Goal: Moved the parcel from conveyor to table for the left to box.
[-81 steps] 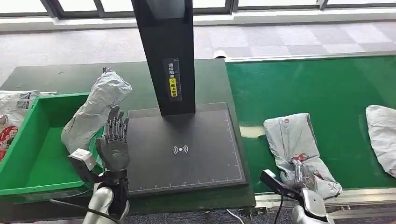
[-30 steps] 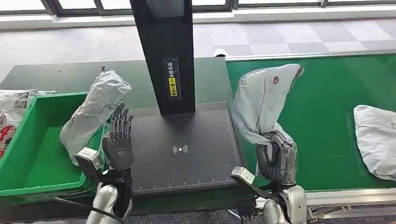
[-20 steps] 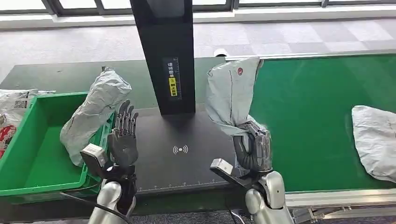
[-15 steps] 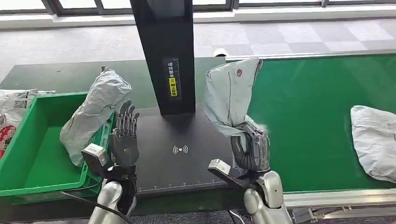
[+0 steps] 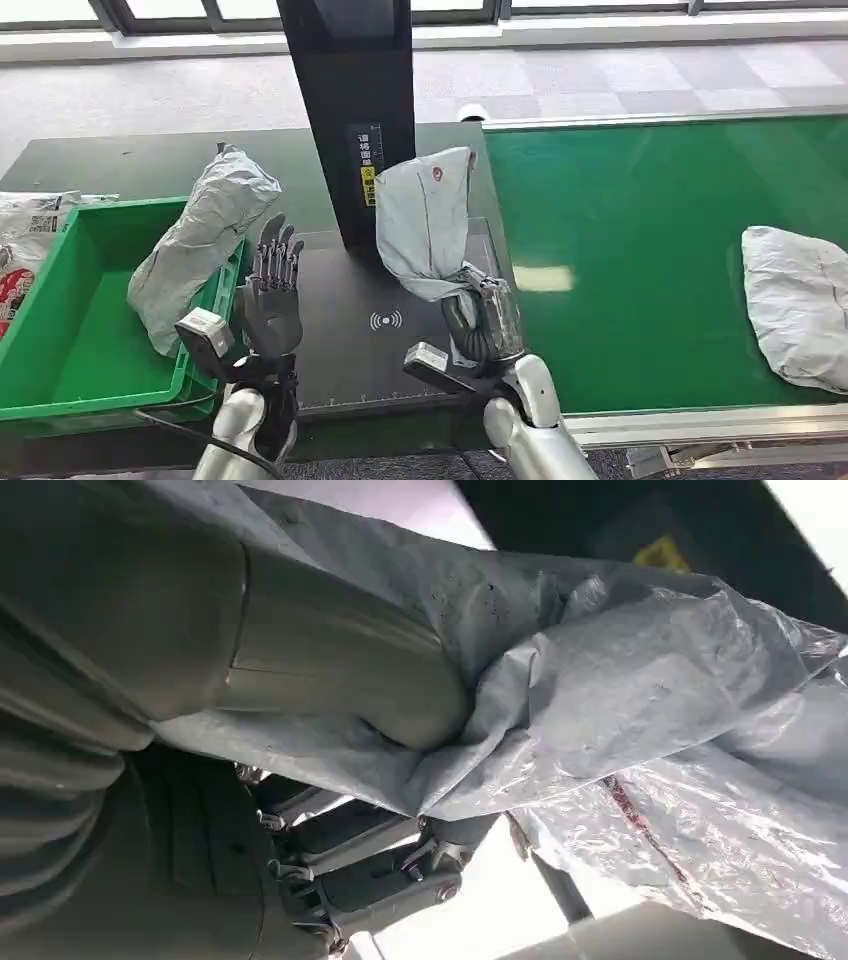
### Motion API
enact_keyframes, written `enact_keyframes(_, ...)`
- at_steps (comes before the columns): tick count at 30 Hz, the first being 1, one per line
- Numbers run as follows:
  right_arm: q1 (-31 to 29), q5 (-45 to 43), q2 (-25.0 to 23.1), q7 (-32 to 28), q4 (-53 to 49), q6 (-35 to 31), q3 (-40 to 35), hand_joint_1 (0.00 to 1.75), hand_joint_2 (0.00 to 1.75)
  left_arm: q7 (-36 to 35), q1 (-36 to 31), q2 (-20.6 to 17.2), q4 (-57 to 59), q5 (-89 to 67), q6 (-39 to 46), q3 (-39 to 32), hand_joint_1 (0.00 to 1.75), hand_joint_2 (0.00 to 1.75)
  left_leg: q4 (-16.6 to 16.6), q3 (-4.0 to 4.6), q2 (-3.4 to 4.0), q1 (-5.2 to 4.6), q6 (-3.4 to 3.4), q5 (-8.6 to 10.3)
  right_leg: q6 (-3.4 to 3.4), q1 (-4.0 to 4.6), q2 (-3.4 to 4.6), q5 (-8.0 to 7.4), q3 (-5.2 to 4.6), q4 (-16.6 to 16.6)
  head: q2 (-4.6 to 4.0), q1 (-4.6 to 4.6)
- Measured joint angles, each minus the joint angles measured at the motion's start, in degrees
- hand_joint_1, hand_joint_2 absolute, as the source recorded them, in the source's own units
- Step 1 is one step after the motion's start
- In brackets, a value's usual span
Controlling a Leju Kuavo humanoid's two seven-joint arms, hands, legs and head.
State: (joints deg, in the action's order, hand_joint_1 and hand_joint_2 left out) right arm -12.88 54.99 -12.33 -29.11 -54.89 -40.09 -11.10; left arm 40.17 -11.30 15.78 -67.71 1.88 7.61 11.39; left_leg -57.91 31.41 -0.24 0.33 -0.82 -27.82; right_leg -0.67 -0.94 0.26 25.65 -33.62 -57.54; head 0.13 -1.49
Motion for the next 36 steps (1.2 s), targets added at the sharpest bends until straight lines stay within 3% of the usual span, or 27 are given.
enact_keyframes(10,-5.3,-5.2,-2.3,-1.2,10.1,3.0,-6.4,1.75,1.75,0.0,0.5,0.0,-1.5,0.6,0.2,0.4,0.0,0.0,0.0,0.03,-0.02,0.0,0.0,0.0,0.0,-0.01,-0.01,0.0,-0.02,0.0,0.0,0.0)
enact_keyframes(23,-7.2,-5.3,-2.8,-1.5,13.3,3.0,-7.3,1.75,1.75,0.1,1.0,-0.1,-2.0,0.6,0.4,0.4,0.0,0.0,0.0,0.03,-0.03,-0.01,0.0,0.0,0.0,-0.01,-0.02,0.0,-0.02,0.0,0.0,0.02)
enact_keyframes(24,-7.2,-5.3,-2.8,-1.5,13.4,3.0,-7.3,1.4,1.75,0.1,1.1,-0.1,-2.0,0.6,0.4,0.4,0.0,0.0,0.0,0.03,-0.03,-0.01,0.0,0.0,0.0,-0.01,-0.02,0.0,-0.02,0.0,0.0,0.0)
enact_keyframes(25,-7.2,-5.3,-2.8,-1.5,13.5,3.0,-7.3,0.0,1.75,0.1,1.1,-0.1,-2.0,0.6,0.4,0.4,0.0,0.0,0.0,0.03,-0.03,-0.01,0.0,0.0,0.0,-0.01,-0.02,0.0,-0.02,0.0,0.0,0.02)
enact_keyframes(36,-8.1,-8.8,-2.6,-2.0,14.2,0.2,-7.9,0.0,1.75,0.1,1.7,-0.1,-3.9,-0.3,1.9,0.4,0.0,0.0,0.0,0.02,-0.02,-0.01,0.0,0.0,0.0,-0.01,-0.01,0.0,-0.02,0.0,0.0,0.02)
